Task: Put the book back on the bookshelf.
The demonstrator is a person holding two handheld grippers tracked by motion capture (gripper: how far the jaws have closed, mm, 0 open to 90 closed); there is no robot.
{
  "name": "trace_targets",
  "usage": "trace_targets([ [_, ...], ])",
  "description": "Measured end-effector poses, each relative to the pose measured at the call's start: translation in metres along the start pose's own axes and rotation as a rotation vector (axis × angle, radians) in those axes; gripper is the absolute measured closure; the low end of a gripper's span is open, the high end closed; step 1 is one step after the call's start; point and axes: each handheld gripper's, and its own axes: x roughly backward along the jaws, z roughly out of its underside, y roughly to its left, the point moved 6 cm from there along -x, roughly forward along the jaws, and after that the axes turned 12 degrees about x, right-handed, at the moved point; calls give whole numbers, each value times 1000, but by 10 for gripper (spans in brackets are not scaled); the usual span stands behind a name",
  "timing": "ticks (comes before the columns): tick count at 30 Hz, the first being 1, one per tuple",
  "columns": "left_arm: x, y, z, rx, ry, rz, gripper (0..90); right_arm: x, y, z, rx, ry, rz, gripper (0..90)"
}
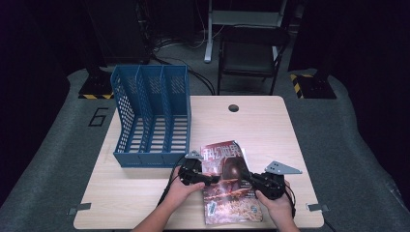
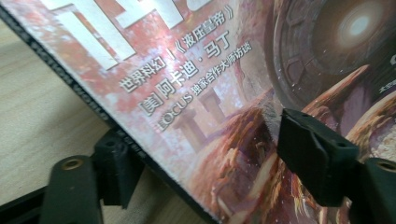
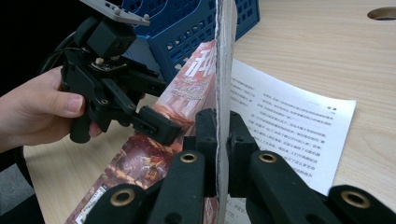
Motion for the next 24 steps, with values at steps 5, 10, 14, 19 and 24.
trace_targets([
  [5,8,-1,-3,41,-29,3,433,1,-2,1,0,5,7,867],
  [10,18,-5,-6,37,-47,-1,584,0,-4,2,-10,13,8,867],
  [14,25,-9,-8,23,-33,-7,640,0,-6,2,-33,14,1,867],
  [19,34,-15,-9,22,-45,0,677,1,-8,2,-45,17,-3,865],
  [24,43,-20,-12,4,-57,15,708,1,-10,3,-91,30,-5,860],
])
